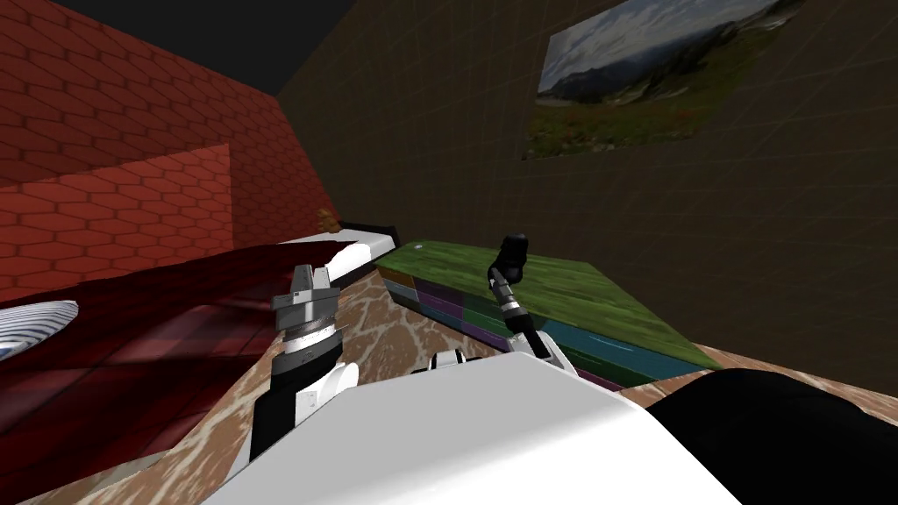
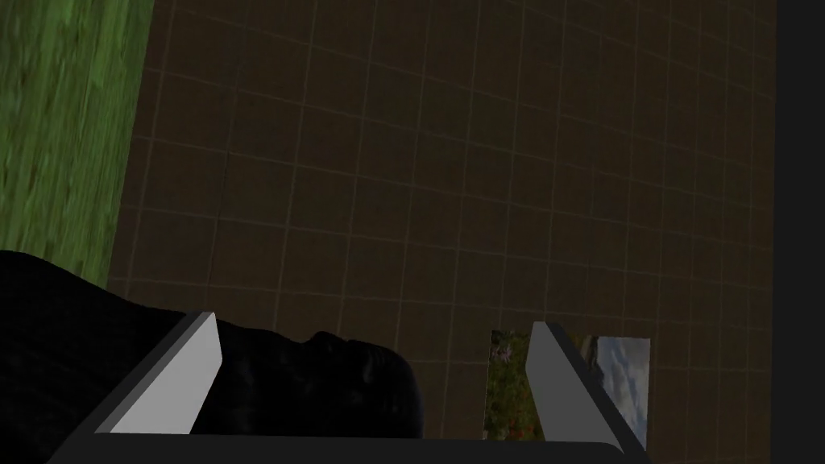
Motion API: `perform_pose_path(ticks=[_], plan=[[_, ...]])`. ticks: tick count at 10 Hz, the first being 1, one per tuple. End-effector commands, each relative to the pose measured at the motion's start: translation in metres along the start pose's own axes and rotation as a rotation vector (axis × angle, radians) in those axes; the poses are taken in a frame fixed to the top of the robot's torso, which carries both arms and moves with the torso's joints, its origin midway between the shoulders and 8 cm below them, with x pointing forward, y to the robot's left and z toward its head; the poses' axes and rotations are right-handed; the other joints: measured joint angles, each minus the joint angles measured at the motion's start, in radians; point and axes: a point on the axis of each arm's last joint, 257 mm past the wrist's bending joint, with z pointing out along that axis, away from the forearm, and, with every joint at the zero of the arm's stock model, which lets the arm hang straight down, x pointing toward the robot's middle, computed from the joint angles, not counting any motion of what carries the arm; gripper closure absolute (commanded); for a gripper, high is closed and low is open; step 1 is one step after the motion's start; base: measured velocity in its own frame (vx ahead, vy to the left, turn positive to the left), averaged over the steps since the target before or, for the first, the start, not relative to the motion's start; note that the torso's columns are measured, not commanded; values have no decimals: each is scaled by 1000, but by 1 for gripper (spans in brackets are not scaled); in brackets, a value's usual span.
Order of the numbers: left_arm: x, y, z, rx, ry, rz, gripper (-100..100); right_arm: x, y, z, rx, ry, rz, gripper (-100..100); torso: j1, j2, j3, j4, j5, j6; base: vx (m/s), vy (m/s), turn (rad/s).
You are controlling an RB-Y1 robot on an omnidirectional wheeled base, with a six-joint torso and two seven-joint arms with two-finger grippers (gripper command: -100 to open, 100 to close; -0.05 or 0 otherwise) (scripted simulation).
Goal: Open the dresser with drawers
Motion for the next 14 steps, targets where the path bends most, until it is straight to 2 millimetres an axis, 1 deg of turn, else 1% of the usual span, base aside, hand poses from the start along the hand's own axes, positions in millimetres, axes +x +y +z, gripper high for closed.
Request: perform_pose_path(ticks=[1, 2, 3, 4, 5, 6, 7, 8, 9, 10, 11, 12, 13, 14], plan=[[0, 0, 0, 0, 0, 0, 0, 7, -57, -8, 151, 47, -101, -100, 0, 0, 0, 0, 0, -1, -10, 89, 418], [0, 0, 0, 0, 0, 0, 0, 7, -69, -11, 187, 47, -110, -100, 2, 0, 0, 0, 0, -1, -7, 71, 180], [0, 0, 0, 0, 0, 0, 0, 11, -94, -16, 248, 71, -163, -100, 0, 0, 0, 0, 0, 0, -5, 68, 330], [0, 0, 0, 0, 0, 0, 0, 10, -100, -18, 273, 68, -165, -100, -1, 0, 0, 0, 0, -1, 0, 42, 161], [0, 0, 0, 0, 0, 0, 0, 13, -120, -23, 325, 90, -220, -100, -2, 0, 0, 0, -1, 0, 6, 60, 345], [0, 0, 0, 0, 0, 0, 0, 11, -131, -28, 361, 89, -222, -100, 0, -1, 0, 0, 0, -2, 6, 48, 157], [0, 0, 0, 0, 0, 0, 0, 13, -154, -36, 420, 109, -276, -100, -1, -1, 0, 0, 0, 0, 14, 67, 290], [0, 0, 0, 0, 0, 0, 0, 11, -163, -41, 455, 108, -281, -100, 1, -1, 0, 0, 0, -1, 12, 55, 188], [0, 0, 0, 0, 0, 0, 0, 12, -187, -51, 514, 129, -331, -100, 0, 0, 0, 0, 0, 0, 13, 63, 344], [0, 0, 0, 0, 0, 0, 0, 10, -193, -55, 543, 127, -341, -100, 0, 0, 0, 0, 0, -1, 15, 51, 151], [0, 0, 0, 0, 0, 0, 0, 9, -195, -56, 553, 125, -342, -100, -1, 0, 0, 0, 0, 0, 6, 25, -19], [0, 0, 0, 0, 0, 0, 0, 8, -220, -71, 622, 148, -402, -100, -2, 0, 0, 0, -1, 0, 13, 52, 337], [0, 0, 0, 0, 0, 0, 0, 5, -225, -75, 649, 143, -405, -100, 1, 0, 0, 0, 0, -2, 19, 49, 195], [0, 0, 0, 0, 0, 0, 0, 3, -243, -86, 705, 161, -462, -100, 0, -1, 0, 0, 0, 0, 22, 66, 341]])
